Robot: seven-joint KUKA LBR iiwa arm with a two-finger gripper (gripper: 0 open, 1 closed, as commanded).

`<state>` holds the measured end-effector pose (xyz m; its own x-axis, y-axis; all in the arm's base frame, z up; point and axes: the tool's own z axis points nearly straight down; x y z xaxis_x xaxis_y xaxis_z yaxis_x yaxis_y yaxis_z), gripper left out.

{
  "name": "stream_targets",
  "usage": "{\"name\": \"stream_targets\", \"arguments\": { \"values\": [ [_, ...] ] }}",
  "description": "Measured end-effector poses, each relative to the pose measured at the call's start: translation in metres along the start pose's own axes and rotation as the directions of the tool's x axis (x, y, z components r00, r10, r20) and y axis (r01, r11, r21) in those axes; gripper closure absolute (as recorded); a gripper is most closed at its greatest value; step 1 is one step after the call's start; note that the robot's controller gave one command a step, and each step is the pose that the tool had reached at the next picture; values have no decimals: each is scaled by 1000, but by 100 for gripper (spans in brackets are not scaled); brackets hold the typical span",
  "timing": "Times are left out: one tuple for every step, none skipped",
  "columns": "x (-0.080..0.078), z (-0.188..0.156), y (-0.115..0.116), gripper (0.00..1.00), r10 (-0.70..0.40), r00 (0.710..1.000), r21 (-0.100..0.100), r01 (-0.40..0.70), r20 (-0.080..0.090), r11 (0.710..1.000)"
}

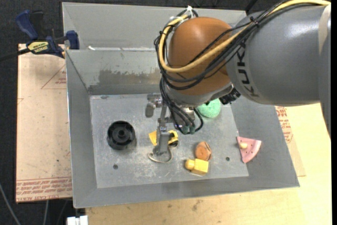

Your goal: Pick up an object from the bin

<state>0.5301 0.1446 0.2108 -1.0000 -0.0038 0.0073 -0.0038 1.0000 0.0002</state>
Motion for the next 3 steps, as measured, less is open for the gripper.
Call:
{"name": "stream_targets", "arguments": {
  "values": [
    [-2,-5,-1,0,3,1000,-1,-3,8,1000],
    [-6,34,38,0,2,1000,-2,-2,16,1000],
    [-2,80,57,0,-16,1000,-5,16,9,1000]
  ]
}}
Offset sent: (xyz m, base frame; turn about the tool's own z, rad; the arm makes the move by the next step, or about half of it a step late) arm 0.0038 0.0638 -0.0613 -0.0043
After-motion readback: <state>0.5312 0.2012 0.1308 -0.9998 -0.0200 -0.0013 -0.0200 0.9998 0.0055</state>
